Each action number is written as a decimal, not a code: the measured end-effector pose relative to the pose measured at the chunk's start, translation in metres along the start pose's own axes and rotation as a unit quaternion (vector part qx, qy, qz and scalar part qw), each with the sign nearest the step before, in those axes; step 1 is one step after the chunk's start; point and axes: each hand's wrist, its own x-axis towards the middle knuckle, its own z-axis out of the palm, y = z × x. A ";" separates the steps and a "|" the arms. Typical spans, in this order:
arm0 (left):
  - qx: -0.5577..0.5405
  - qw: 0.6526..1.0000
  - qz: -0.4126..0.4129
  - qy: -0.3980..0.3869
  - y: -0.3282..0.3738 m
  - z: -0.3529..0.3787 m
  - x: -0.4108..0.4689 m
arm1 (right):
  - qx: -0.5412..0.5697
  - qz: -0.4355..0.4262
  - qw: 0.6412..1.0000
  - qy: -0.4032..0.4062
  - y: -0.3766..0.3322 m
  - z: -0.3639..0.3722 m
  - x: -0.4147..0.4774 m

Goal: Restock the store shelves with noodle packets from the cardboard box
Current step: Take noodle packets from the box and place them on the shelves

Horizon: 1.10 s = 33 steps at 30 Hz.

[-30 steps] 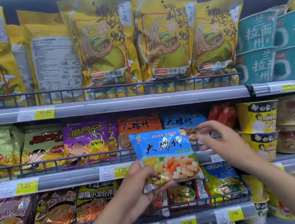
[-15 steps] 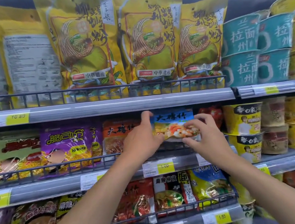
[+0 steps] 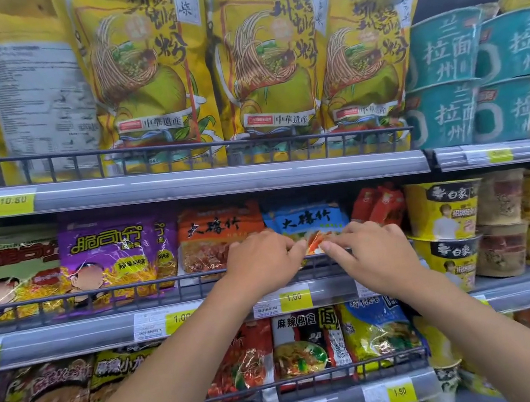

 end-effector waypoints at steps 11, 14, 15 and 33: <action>0.106 0.994 -0.001 -0.032 0.003 0.005 -0.011 | 0.034 0.021 0.999 -0.007 0.006 0.016 -0.004; 0.118 0.993 -0.004 -0.003 -0.001 0.005 -0.019 | 0.048 0.025 0.998 0.020 0.002 0.016 -0.006; 0.118 0.993 -0.002 0.009 -0.003 0.006 -0.022 | 0.050 0.026 0.998 0.030 0.000 0.015 -0.007; 0.117 0.972 0.033 0.200 -0.142 -0.016 -0.151 | 0.120 -0.035 0.983 0.137 -0.164 0.014 -0.055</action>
